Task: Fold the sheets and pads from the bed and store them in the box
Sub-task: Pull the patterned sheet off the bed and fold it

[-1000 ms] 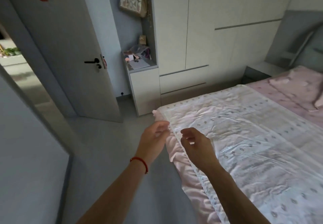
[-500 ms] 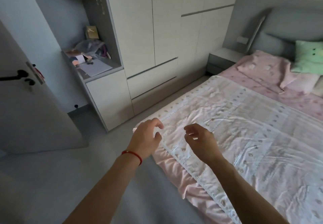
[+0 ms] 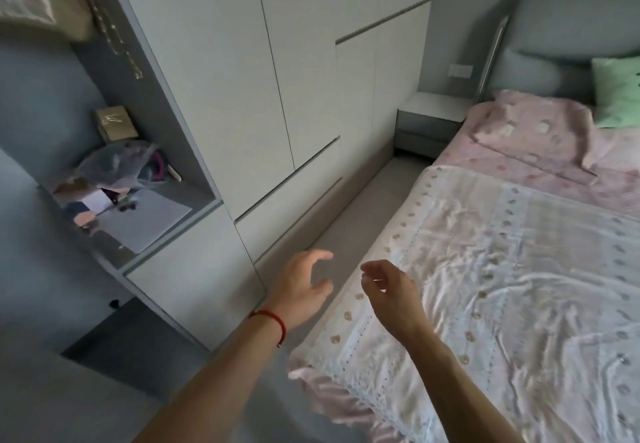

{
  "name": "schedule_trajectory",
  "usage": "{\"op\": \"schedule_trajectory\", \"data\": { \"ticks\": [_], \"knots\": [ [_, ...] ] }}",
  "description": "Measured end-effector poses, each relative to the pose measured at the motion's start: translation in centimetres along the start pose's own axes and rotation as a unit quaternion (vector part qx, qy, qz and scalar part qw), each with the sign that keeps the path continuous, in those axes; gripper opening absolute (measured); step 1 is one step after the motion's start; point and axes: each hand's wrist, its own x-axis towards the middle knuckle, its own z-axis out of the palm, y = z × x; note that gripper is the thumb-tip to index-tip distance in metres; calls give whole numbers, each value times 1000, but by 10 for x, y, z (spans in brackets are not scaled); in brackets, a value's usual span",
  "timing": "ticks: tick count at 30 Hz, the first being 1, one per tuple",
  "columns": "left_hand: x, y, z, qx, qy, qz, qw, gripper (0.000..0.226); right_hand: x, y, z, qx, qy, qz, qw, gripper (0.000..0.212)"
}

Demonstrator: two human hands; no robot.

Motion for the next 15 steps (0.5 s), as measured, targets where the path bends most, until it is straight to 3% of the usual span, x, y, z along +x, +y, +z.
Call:
{"op": "schedule_trajectory", "data": {
  "ticks": [6,11,15],
  "knots": [
    [122,-34,-50,-39,-56,20,997,37,97,-27,30,-6,81,41,996,20],
    [225,-69,-75,-180,-108,35,977,23,169,-42,68,-24,169,84,982,20],
    [305,-99,-98,-133,-172,90,972,28,213,-56,92,-34,223,118,967,20]
  ]
}}
